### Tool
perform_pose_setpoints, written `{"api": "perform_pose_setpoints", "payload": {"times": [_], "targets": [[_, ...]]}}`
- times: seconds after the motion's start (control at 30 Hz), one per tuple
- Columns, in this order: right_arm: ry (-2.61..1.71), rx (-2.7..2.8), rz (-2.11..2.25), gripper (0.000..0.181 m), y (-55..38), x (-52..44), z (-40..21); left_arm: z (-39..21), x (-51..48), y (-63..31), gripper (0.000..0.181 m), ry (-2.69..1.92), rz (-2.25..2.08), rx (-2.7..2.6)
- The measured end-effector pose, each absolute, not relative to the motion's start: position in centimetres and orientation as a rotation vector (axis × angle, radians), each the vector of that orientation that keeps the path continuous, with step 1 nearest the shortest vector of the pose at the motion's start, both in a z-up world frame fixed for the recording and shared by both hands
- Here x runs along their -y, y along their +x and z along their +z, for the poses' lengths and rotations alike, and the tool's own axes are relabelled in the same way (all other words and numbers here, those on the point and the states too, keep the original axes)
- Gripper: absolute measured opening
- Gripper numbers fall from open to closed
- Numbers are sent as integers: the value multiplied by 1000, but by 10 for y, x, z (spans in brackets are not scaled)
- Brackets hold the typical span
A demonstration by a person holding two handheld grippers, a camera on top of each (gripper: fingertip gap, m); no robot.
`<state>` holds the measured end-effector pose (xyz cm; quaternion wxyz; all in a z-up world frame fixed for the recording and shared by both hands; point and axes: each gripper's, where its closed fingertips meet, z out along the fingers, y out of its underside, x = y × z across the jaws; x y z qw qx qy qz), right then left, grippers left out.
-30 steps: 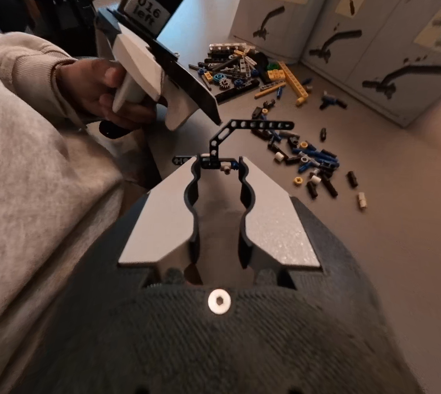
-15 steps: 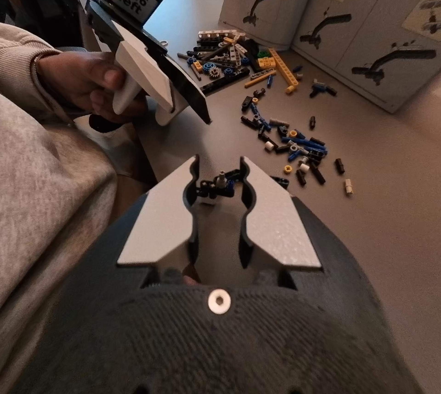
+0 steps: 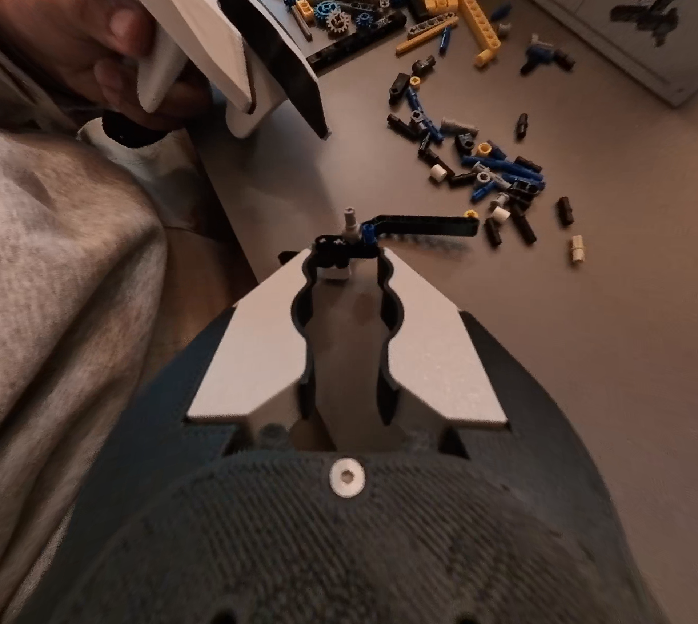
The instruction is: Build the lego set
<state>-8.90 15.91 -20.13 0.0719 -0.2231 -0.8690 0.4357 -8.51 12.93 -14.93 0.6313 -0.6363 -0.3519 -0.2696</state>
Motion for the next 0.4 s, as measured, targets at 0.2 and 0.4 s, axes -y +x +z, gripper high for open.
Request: {"api": "perform_pose_setpoints", "payload": {"times": [0.2,0.4], "targets": [[-591,2486,1396,30,-95,-153,-183,-151,-130,-85,38,-1460,-641,816],[-336,2227,1636,30,-85,-130,-137,-128,-118,-92,36,-1282,-681,777]]}}
